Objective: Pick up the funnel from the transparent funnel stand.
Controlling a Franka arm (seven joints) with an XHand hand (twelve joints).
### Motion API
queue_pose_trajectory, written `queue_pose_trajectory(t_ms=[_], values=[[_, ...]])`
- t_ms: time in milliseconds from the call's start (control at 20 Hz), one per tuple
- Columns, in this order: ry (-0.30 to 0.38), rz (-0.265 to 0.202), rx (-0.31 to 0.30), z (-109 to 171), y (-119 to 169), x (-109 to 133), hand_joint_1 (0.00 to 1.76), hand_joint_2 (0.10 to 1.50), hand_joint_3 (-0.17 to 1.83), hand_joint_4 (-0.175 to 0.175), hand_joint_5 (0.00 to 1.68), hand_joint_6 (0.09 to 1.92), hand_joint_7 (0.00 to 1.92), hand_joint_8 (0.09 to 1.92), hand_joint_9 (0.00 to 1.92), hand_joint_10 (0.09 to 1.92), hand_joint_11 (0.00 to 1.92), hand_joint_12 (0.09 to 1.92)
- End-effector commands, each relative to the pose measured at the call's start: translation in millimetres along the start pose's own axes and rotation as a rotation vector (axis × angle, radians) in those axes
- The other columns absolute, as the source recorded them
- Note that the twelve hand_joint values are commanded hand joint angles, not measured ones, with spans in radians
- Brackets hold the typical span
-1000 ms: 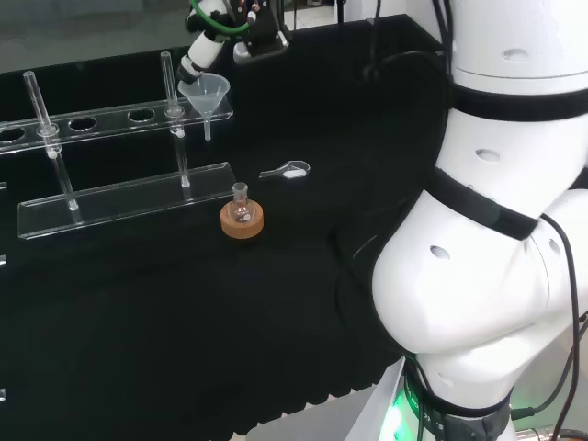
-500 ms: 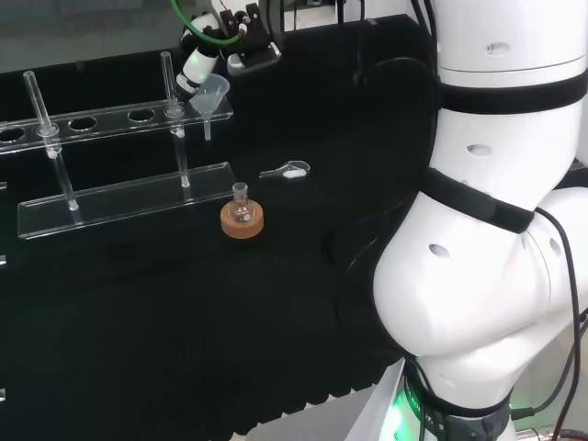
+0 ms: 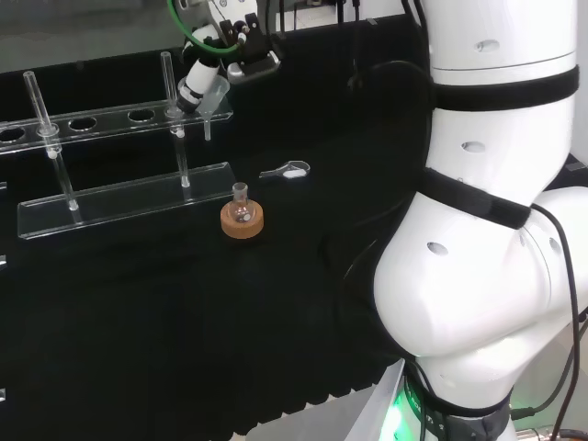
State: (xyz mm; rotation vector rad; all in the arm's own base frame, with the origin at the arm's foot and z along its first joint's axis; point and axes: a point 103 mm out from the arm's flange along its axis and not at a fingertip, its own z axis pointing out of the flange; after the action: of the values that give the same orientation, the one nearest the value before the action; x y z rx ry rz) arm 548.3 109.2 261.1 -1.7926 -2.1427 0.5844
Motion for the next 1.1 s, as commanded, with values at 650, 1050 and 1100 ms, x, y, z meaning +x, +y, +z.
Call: queue_pose_trajectory(t_ms=[650,1050,1100], values=[[-0.098,0.029,0.010,2.5,2.6,-2.4,0.78,0.62,0.51,-0.036,0.11,0.09,0.00,0.48,0.11,0.89,0.19,1.55],[-0.108,0.030,0.019,3.5,4.9,-4.3,0.81,0.58,0.60,-0.026,0.15,0.09,0.00,0.62,0.24,0.83,0.20,1.54],[-0.111,0.028,0.020,3.8,5.7,-4.1,0.82,0.58,0.61,-0.024,0.17,0.09,0.00,0.65,0.27,0.82,0.20,1.54]])
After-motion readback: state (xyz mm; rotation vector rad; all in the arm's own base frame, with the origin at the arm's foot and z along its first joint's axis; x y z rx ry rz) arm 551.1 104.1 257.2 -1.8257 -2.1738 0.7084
